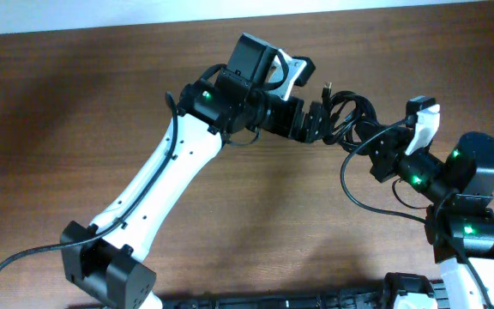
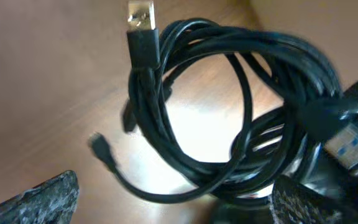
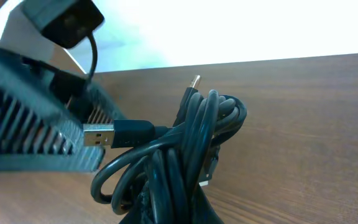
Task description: Untangle cables
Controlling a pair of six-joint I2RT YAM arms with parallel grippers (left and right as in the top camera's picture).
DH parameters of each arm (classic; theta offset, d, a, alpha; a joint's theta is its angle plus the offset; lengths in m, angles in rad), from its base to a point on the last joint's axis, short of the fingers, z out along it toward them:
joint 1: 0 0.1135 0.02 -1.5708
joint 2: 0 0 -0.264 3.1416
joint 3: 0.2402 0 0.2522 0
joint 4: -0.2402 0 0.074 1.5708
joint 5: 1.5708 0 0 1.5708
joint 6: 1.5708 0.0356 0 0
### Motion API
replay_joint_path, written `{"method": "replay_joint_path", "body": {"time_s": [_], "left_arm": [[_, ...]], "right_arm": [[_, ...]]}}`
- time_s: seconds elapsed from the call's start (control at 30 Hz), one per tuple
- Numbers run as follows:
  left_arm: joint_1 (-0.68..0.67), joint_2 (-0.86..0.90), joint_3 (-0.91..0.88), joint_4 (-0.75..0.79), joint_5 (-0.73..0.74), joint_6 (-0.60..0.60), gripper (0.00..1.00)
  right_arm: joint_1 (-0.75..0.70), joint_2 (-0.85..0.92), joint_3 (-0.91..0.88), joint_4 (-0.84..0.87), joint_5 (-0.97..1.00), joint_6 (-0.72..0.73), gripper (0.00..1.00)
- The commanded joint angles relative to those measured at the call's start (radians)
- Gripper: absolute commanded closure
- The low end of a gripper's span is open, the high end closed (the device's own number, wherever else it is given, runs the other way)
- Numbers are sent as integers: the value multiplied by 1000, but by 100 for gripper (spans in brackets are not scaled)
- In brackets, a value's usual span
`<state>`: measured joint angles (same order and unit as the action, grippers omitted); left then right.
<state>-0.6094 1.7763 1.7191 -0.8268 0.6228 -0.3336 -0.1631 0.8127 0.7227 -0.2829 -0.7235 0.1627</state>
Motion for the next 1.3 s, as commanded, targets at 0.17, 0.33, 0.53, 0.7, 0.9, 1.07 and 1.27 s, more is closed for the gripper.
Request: {"method": "replay_joint_path", "body": {"time_s": [0.17, 0.33, 0.53, 0.7, 0.9, 1.07, 1.27], "left_arm": [[-3, -37, 18, 2, 277, -449, 1], [-3, -37, 18, 3, 310, -583, 1], [-3, -37, 18, 4, 264, -750, 0], [-3, -37, 18, 51, 245, -865, 1], [-4, -37, 18, 128, 214, -913, 0], [-5, -37, 18, 128, 186, -920, 6], [-5, -37, 18, 127, 143, -920, 17]], "right_arm": [[-42, -8, 20, 50, 75, 11, 96], [-47, -8, 20, 198, 77, 64, 96], [-47, -8, 20, 274, 52, 179, 96], [-47, -8, 20, 274, -75, 180, 96], [-47, -8, 20, 290, -153, 180, 96], [-47, -8, 20, 311, -190, 180, 96], [-47, -8, 20, 323, -191, 188, 96]]}}
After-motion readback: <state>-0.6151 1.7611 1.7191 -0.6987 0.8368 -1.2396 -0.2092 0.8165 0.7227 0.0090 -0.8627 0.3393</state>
